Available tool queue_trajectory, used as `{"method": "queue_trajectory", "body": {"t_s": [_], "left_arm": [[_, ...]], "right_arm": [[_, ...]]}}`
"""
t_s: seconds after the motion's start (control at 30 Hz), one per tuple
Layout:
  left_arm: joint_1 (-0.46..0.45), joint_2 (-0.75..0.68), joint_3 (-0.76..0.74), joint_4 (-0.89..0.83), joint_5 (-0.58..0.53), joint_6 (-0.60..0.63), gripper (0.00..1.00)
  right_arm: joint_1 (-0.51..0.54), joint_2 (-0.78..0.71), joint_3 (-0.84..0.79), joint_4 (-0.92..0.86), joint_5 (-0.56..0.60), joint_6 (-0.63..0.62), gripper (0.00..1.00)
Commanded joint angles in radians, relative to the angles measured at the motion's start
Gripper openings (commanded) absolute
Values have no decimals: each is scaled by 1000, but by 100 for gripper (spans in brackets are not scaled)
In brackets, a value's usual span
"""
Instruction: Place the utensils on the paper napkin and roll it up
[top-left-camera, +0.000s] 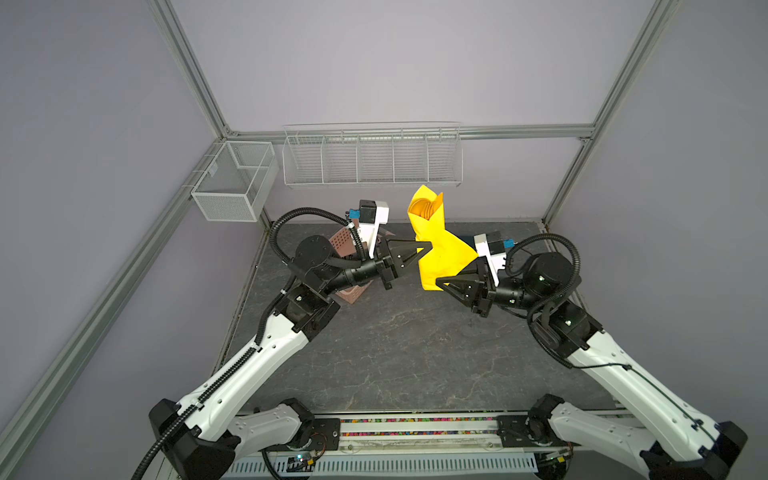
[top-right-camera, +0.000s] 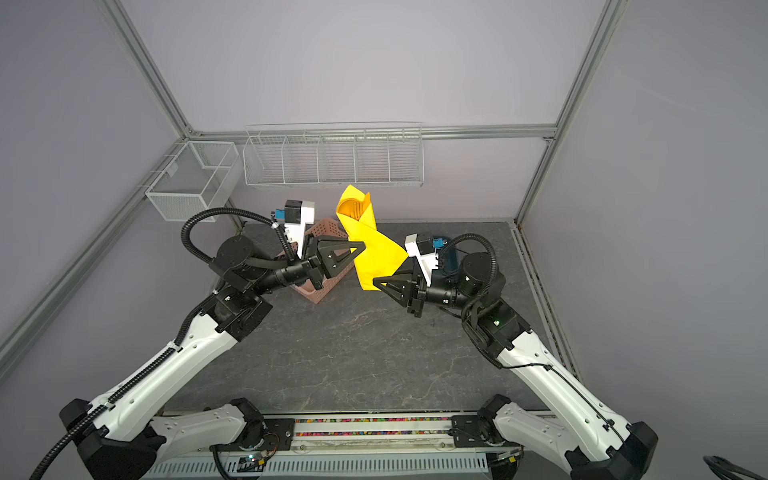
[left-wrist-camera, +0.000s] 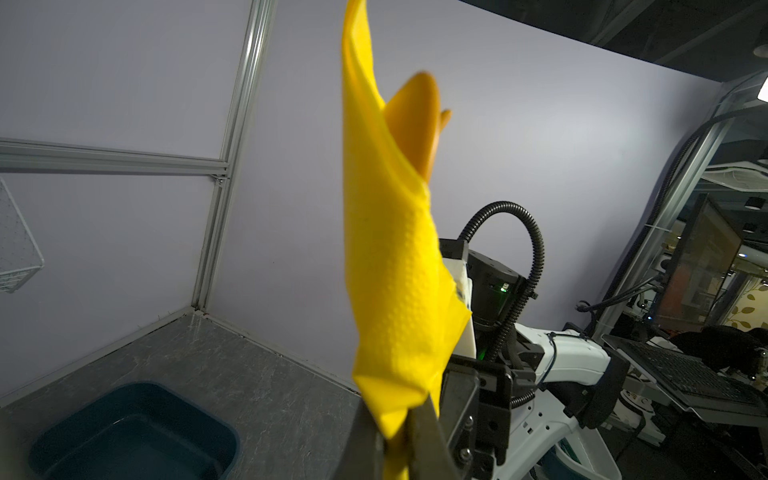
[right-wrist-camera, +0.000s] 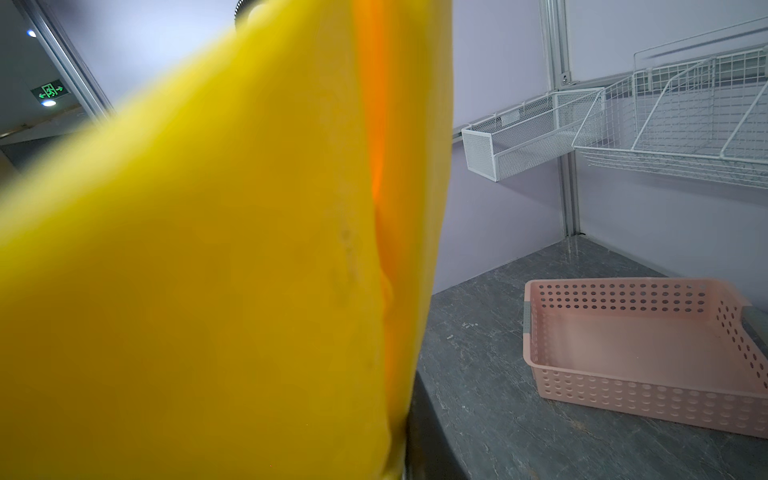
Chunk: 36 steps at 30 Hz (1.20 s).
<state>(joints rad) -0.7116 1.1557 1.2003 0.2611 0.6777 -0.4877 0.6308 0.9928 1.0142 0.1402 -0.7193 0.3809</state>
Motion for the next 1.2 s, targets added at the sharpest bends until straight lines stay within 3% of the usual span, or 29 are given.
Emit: {"method": "queue_trajectory", "body": {"t_s": [0.0,0.13,0.53,0.9,1.17], "left_arm": [[4,-13,-10,57,14,-23,10],[4,0,-16,95,33,-56,19],[4,99,-33,341,93,-240,31],[3,97,-53,365,102,-243,44],[-6,92,-80,326,89,-212,47]], "right_arm": [[4,-16,18,22,-12,4,13],[4,-19,17,35,-14,17,11],[4,-30,12,45,-20,33,11],[4,-32,14,45,15,35,11],[4,-33,23,52,17,32,11]]}}
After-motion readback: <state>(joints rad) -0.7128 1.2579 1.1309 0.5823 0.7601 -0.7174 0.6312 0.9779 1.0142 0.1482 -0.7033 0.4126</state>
